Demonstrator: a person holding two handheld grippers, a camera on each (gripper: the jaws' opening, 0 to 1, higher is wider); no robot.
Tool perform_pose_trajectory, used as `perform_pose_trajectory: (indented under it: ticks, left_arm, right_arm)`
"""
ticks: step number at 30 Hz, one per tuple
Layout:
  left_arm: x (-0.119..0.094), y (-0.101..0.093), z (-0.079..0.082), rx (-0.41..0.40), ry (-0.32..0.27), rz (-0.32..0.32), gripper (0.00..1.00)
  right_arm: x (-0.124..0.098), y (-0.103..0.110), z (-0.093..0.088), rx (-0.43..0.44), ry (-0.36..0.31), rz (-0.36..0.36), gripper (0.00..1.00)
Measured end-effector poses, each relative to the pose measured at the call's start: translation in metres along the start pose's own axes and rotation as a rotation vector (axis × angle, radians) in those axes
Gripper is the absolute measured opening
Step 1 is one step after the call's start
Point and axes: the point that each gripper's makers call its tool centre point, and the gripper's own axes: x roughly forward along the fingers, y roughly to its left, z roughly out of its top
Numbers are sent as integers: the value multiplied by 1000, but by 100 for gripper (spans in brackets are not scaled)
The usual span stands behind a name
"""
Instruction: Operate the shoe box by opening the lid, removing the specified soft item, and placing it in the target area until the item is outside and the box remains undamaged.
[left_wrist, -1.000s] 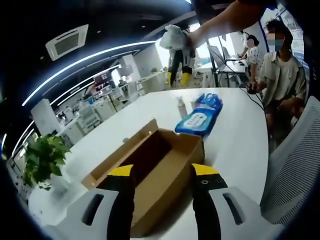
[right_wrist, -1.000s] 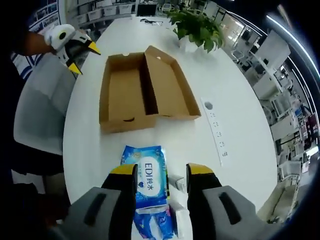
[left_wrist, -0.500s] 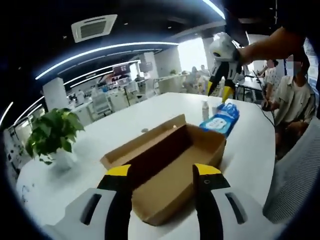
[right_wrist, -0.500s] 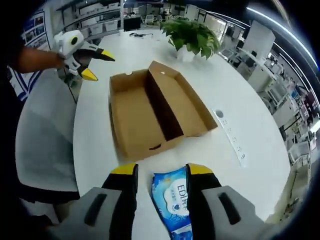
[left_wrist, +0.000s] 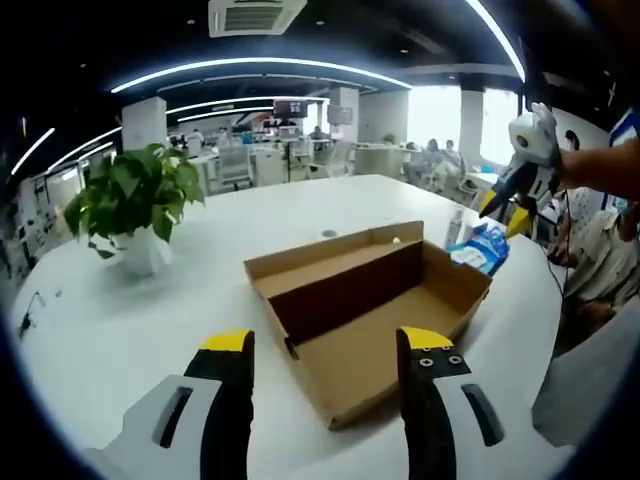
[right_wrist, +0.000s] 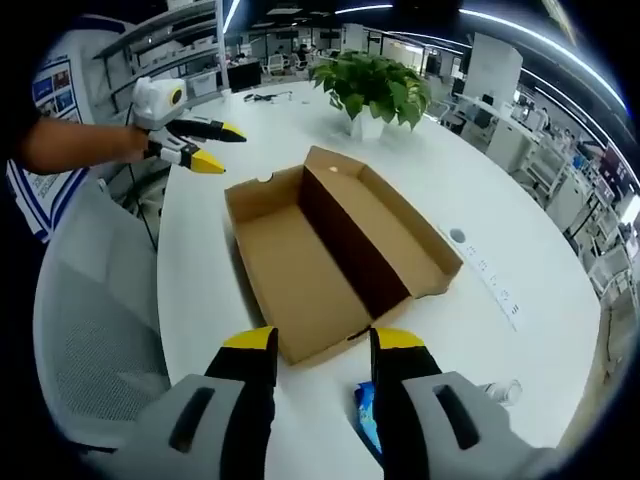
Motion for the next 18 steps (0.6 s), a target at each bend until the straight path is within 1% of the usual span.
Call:
perform_pose_trajectory:
  ticks: [1, 2, 3, 4, 6, 7, 8, 9, 10, 11, 12, 13, 14, 15, 16, 17, 18]
  left_arm:
    - [2, 0, -4, -25, 19, -5, 58]
    - [3, 1, -6, -28, 32, 1, 58]
    - [5, 3, -7, -30, 33, 6, 58]
    - [8, 1, -11, -75, 49, 0, 58]
    - [13, 0, -19, -147, 77, -6, 56]
    - [15, 0, -23, -174, 99, -3, 54]
    - [17, 1, -28, -183, 120, -1, 53]
    - [20, 2, -29, -198, 121, -2, 53]
    - [21, 2, -31, -211, 130, 1, 52]
    - [22, 1, -38, -238, 175, -5, 48]
    - [23, 0, -39, -247, 183, -15, 42]
    - [26, 0, -39, -250, 185, -23, 35]
    - [27, 1, -41, -269, 195, -22, 32]
    - [28, 4, -41, -263, 201, -5, 31]
    - [29, 6, -42, -255, 198, 6, 34]
    - [31, 8, -42, -259, 199, 12, 37]
    - [32, 10, -44, -270, 207, 21, 38]
  right_arm:
    - [1, 0, 0, 10, -5, -7, 34]
    - [2, -1, 2, 49, -28, -23, 34]
    - [2, 0, 4, 82, -49, -23, 34]
    - [4, -1, 5, 120, -74, -34, 34]
    - [6, -5, 4, 175, -98, -67, 33]
    - [8, -8, 3, 206, -107, -86, 33]
    - [11, -10, -2, 259, -110, -107, 32]
    - [13, -7, -1, 272, -131, -100, 32]
    - [16, -8, -5, 295, -130, -108, 31]
    - [19, -13, -15, 315, -110, -144, 26]
    - [23, -15, -18, 324, -113, -149, 24]
    - [28, -19, -26, 371, -111, -178, 22]
    - [29, -22, -32, 400, -100, -200, 21]
    - [34, -21, -32, 437, -136, -191, 22]
    - [38, -25, -38, 477, -134, -193, 22]
    - [42, -28, -46, 504, -114, -212, 22]
    - [45, -28, -49, 486, -107, -217, 21]
